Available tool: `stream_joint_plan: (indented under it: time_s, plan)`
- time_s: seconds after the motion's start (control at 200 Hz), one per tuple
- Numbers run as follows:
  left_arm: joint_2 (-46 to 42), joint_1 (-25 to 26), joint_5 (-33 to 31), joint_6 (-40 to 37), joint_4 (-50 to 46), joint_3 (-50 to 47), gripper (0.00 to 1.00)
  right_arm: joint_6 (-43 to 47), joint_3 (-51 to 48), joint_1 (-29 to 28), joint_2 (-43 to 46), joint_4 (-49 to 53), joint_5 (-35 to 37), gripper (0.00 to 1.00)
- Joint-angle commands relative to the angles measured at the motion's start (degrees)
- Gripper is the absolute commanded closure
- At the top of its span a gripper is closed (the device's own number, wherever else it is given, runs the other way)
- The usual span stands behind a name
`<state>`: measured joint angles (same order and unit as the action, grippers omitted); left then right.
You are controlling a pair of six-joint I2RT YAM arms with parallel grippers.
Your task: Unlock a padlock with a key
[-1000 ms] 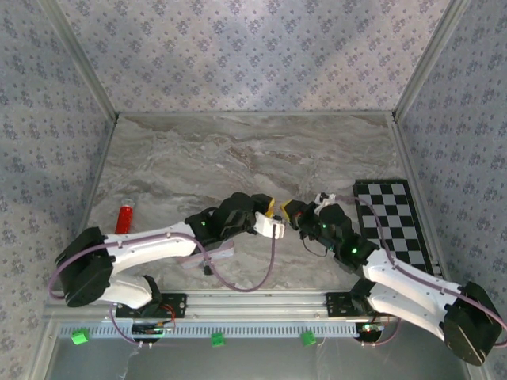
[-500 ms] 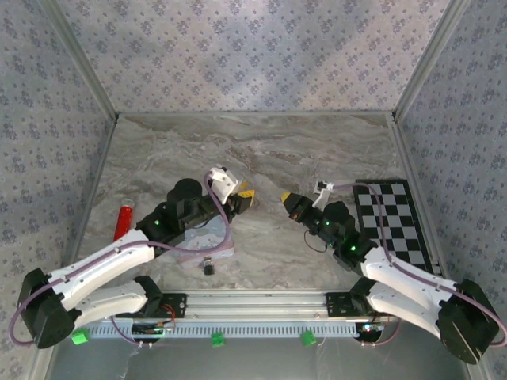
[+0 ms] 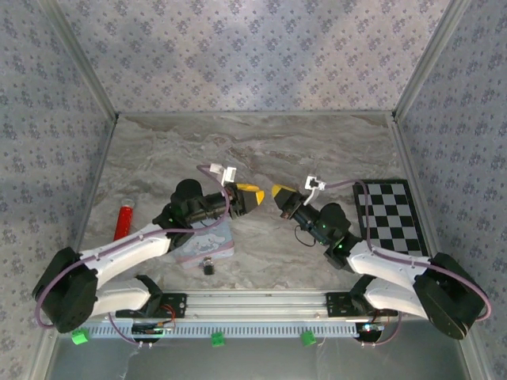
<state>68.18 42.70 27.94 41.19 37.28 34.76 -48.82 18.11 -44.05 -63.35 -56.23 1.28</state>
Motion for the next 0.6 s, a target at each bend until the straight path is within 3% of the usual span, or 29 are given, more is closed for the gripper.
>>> stream_joint_plan:
  time_s: [0.0, 0.595]
  plan:
    - [1.36, -0.43, 5.51, 5.74, 7.73, 1.68, 0.56, 0.00, -0.53, -0.55, -0.02, -6.14, -0.03, 1.00]
    - [2.22, -1.23, 2.46, 5.99, 3.58, 3.45, 0.53, -0.72, -0.54, -0.33, -0.92, -11.39, -4.57, 1.00]
